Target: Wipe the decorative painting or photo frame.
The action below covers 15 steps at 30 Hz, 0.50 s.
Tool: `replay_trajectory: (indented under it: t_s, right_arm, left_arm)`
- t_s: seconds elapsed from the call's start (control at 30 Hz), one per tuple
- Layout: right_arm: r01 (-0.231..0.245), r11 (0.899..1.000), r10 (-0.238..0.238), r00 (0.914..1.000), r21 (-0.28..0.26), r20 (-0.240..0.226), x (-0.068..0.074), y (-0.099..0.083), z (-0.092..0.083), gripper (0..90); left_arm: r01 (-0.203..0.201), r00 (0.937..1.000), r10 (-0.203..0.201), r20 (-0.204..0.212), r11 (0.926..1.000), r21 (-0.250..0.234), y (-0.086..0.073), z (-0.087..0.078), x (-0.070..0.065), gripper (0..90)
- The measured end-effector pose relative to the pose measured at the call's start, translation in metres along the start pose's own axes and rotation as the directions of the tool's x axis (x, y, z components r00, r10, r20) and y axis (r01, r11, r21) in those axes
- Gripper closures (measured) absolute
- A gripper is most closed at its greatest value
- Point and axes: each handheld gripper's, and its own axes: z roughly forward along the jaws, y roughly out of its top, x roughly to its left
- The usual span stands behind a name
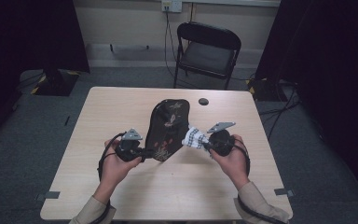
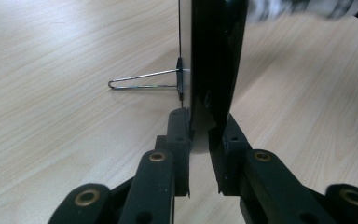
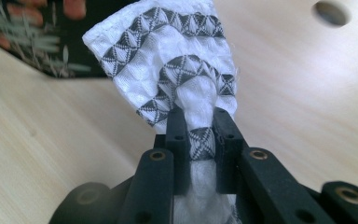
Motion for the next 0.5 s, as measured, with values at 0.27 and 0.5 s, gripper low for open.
replay_trajectory:
  t_s: [0.27,0.5]
  right_arm:
    - [0.031,0.995,-0.028,0.9990,-0.090,0.034,-0.005,0.042,-0.040,80.3]
    - [0.054,0.985,-0.052,0.9985,-0.165,0.019,0.012,0.083,-0.048,80.2]
  left_arm:
    - [0.004,1.0000,-0.004,-0.001,1.0000,0.001,0.002,0.000,-0.001,78.9]
    - [0.003,1.0000,-0.003,0.000,1.0000,0.000,0.001,0.001,-0.001,78.9]
